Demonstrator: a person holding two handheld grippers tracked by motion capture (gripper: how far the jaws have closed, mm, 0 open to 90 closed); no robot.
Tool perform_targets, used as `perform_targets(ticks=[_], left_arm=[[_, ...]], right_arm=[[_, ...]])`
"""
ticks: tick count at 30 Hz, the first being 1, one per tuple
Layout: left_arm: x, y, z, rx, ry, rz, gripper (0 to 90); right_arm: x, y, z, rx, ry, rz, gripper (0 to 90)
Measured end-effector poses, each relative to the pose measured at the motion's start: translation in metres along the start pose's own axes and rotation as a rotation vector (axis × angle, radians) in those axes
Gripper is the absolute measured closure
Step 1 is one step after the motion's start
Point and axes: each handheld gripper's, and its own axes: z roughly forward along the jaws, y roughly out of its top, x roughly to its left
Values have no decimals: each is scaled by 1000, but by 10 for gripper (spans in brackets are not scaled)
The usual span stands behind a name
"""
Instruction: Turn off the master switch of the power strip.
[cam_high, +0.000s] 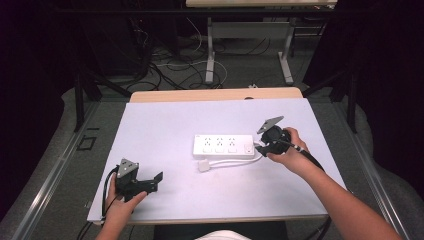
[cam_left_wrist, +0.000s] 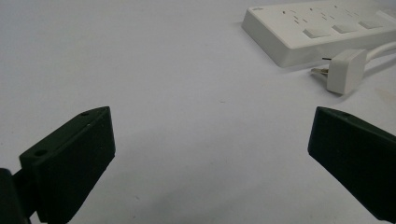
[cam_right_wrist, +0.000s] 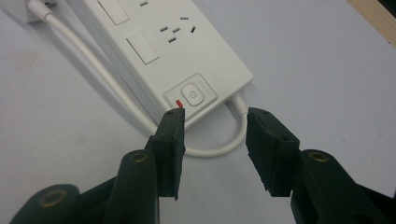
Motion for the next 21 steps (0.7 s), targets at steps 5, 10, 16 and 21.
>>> perform_targets(ticks=[5, 10, 16, 21], left_arm=[[0, 0, 0, 0, -1, 1, 7], [0, 0, 0, 0, 0, 2, 7], [0, 0, 0, 2, -1, 2, 7], [0, 0, 0, 1, -2, 2, 7]], right_arm=[[-1, 6, 3, 0, 11, 26, 607], [-2, 11, 7, 12, 43, 51, 643], [0, 17, 15, 15, 50, 46, 711], [1, 21, 20, 31, 55, 67, 745]])
